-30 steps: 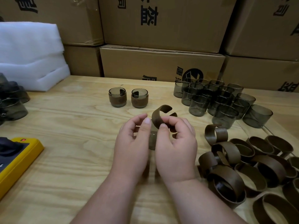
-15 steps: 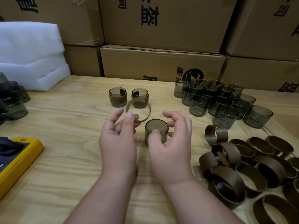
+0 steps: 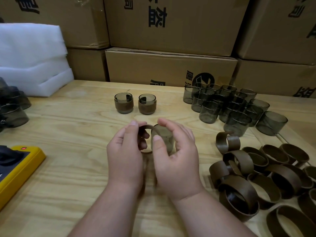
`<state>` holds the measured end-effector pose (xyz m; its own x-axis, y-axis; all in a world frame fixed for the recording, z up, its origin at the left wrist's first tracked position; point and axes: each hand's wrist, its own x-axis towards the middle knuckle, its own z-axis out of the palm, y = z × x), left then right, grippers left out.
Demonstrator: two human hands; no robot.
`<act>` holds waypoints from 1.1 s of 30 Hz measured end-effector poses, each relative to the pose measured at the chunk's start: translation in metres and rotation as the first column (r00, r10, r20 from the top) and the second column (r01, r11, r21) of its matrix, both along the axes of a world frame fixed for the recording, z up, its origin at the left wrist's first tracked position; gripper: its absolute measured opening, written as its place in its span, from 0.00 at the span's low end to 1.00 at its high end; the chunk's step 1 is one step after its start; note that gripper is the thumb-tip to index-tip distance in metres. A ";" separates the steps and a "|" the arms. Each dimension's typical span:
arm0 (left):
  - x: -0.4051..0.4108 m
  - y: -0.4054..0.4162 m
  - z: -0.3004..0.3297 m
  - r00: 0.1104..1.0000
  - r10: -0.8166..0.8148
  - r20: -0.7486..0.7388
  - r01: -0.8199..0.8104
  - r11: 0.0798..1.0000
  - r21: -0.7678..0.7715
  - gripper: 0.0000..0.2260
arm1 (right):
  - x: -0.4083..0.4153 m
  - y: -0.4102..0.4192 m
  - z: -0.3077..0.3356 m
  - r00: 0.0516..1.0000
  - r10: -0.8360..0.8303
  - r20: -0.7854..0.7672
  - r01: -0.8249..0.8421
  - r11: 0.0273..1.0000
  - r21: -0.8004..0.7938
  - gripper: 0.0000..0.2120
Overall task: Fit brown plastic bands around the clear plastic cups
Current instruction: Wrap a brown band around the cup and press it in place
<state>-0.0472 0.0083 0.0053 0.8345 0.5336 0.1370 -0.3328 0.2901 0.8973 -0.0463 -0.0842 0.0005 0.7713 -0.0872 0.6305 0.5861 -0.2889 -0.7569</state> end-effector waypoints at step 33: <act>0.001 0.003 -0.003 0.989 -0.136 0.059 0.133 0.990 0.054 0.19 | 0.002 0.001 0.000 0.988 -0.118 -0.101 0.131 0.982 0.134 0.20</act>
